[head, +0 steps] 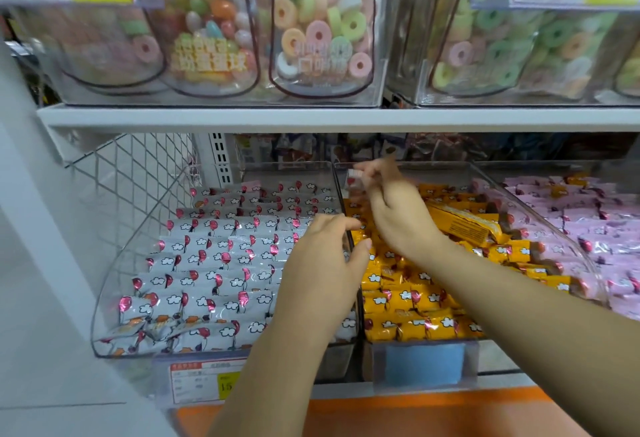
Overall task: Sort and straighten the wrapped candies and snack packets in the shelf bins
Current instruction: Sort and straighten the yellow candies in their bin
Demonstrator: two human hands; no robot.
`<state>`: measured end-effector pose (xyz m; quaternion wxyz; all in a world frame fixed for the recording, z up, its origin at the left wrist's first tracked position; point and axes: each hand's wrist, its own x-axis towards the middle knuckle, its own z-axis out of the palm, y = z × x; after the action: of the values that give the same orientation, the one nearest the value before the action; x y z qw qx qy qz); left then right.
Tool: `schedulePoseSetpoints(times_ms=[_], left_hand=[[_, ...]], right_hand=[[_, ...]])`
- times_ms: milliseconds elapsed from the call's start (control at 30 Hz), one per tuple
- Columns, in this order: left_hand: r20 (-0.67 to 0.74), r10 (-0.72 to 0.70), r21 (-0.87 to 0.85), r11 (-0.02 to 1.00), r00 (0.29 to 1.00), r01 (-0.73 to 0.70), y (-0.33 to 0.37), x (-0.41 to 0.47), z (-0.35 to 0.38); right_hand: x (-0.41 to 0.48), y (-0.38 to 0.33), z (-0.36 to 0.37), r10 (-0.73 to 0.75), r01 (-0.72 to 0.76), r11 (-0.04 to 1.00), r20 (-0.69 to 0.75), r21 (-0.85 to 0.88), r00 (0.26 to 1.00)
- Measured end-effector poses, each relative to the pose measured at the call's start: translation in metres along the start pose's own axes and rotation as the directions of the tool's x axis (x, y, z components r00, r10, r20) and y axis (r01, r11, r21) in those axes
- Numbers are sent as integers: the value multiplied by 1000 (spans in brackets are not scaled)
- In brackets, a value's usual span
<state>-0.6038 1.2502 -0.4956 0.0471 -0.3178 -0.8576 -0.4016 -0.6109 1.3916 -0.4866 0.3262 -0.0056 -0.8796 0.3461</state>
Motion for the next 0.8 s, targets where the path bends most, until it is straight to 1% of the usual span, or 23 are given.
schedulePoseSetpoints(times_ms=[100,167,267,333,400,500,567,667,800], left_hand=[[44,-13,-88,996,999,17,0,-6,-9],[20,-35,-129,991,999,37,-3,-11,-20],[-108,-58,-109,993,992,47,-13,-17,-38],[-204,-82,-89,994,976,65,-21,-23,-51],[-270,-111,-80,992,956,93,-29,-31,-63],[-341,-147,-63,989,928,134,-42,-42,-82],[-368,-178,-74,984,913,162,-52,-49,-94],[-353,-249,-112,968,902,224,-66,-58,-107],[-304,-287,-111,958,908,265,-80,-68,-119]], right_hand=[[-19,-16,-8,-62,64,996,26,-57,998],[-28,-29,-12,-89,95,993,75,-75,993],[-35,-45,-12,-166,178,980,137,-83,977],[-35,-53,-7,-221,232,970,134,-69,966],[-33,-62,1,-262,270,961,117,-62,958],[-26,-77,19,-264,269,963,117,-28,957],[-20,-87,36,-246,248,969,148,1,958],[-10,-99,66,-188,185,982,204,36,961],[9,-111,103,-146,142,989,196,36,970]])
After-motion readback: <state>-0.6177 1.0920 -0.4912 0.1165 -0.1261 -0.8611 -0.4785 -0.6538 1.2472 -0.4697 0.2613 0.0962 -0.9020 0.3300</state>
